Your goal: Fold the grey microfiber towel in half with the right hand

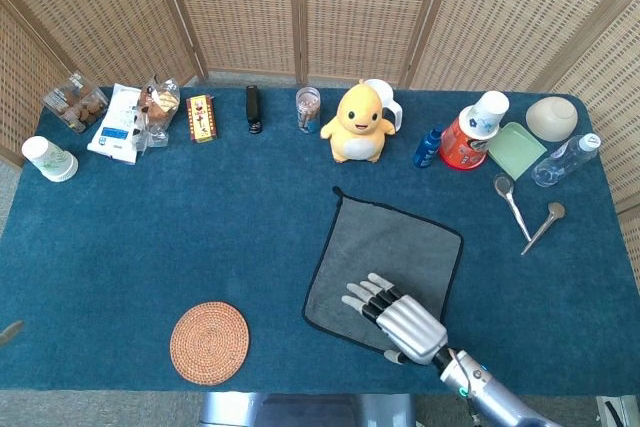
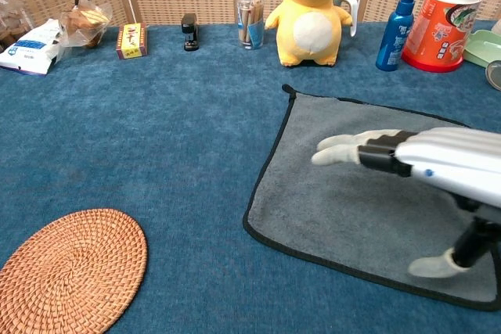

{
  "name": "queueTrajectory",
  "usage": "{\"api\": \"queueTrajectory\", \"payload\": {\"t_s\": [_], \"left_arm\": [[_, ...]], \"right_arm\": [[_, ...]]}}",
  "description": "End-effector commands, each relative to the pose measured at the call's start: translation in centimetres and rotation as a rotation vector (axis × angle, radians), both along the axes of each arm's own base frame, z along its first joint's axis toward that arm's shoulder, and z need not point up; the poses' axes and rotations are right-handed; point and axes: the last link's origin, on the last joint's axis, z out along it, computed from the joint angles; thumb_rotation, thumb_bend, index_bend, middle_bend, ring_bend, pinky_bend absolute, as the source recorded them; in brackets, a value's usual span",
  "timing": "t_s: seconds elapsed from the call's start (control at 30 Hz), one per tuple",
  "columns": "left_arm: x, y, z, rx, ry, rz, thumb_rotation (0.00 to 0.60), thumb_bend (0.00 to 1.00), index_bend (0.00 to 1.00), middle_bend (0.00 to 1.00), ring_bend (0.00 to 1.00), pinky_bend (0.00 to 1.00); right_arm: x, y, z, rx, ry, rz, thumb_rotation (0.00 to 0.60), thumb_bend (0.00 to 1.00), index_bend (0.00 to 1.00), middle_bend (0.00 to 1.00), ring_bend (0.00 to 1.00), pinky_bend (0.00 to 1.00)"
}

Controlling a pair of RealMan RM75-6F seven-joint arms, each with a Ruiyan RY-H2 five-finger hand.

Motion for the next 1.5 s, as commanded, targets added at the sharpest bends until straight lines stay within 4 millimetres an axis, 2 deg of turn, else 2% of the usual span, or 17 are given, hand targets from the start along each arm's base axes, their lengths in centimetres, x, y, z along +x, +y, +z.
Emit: {"api": "queueTrajectory", "payload": {"t_s": [0.03,0.63,1.17,1.5], "left_arm": [[-0.1,0.0,0.1,0.001,-0.001,0.002,0.600,0.14,0.00,0.00,0.00,0.00],[-0.2,0.2,0.1,-0.014,-0.021,0.011,0.600,0.14,0.00,0.00,0.00,0.00],[-0.2,0.2,0.1,-0.013,-0.021,0.012,0.600,0.14,0.00,0.00,0.00,0.00],[-0.2,0.2,0.1,-0.013,-0.023,0.012,0.600,0.14,0.00,0.00,0.00,0.00]], "right_arm": [[0.2,-0.4,-0.6,0.003,0.011,0.010,0.600,0.00,0.07,0.00,0.00,0.03],[1.1,-1.1,-4.0,0.054,0.033,0.020,0.600,0.00,0.12,0.00,0.00,0.03],[1.6,-0.9,-5.4,0.034,0.033,0.025,0.600,0.00,0.07,0.00,0.00,0.03],[1.5,-1.3,-5.4,0.015,0.029,0.026,0.600,0.00,0.07,0.00,0.00,0.03]]}}
